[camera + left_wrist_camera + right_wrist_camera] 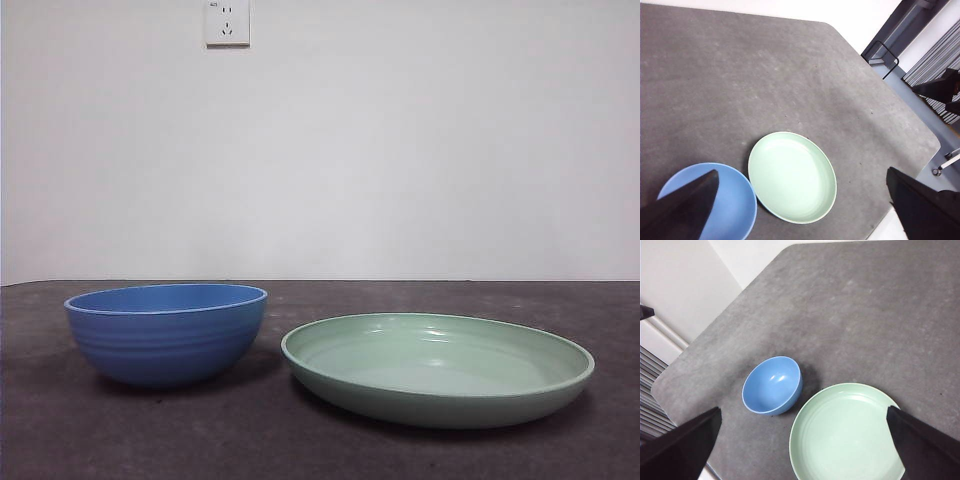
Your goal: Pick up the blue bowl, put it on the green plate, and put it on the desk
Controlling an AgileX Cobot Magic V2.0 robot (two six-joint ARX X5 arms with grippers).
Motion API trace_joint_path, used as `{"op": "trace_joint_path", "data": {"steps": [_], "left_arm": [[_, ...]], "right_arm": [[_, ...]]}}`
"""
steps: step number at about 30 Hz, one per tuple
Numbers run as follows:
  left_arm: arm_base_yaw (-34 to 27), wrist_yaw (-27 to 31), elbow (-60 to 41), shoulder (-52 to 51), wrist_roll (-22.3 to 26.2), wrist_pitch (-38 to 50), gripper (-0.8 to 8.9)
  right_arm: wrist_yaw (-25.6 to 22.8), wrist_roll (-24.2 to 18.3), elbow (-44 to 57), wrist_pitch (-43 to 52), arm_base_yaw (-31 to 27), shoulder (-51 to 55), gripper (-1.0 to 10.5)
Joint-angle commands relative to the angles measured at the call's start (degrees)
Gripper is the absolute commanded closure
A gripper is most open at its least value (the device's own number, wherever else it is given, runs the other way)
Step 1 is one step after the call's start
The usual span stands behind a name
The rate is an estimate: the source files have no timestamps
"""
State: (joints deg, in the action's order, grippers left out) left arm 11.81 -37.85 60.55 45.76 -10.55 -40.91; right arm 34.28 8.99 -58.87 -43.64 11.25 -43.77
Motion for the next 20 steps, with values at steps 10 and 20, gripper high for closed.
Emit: {"op": "trace_joint_path", "data": {"steps": [10, 20], "left_arm": [[-4.68, 1.86, 1.46, 8.52, -3.19, -3.72, 1.67], [-4.94, 6.56, 1.44, 23.21, 2.45, -9.68, 1.67]], "right_arm": [[0.46, 0.0, -1.01, -0.81, 0.31, -0.31, 3.2], [0.44, -0.02, -1.01, -1.6, 0.31, -0.33, 3.2]]}}
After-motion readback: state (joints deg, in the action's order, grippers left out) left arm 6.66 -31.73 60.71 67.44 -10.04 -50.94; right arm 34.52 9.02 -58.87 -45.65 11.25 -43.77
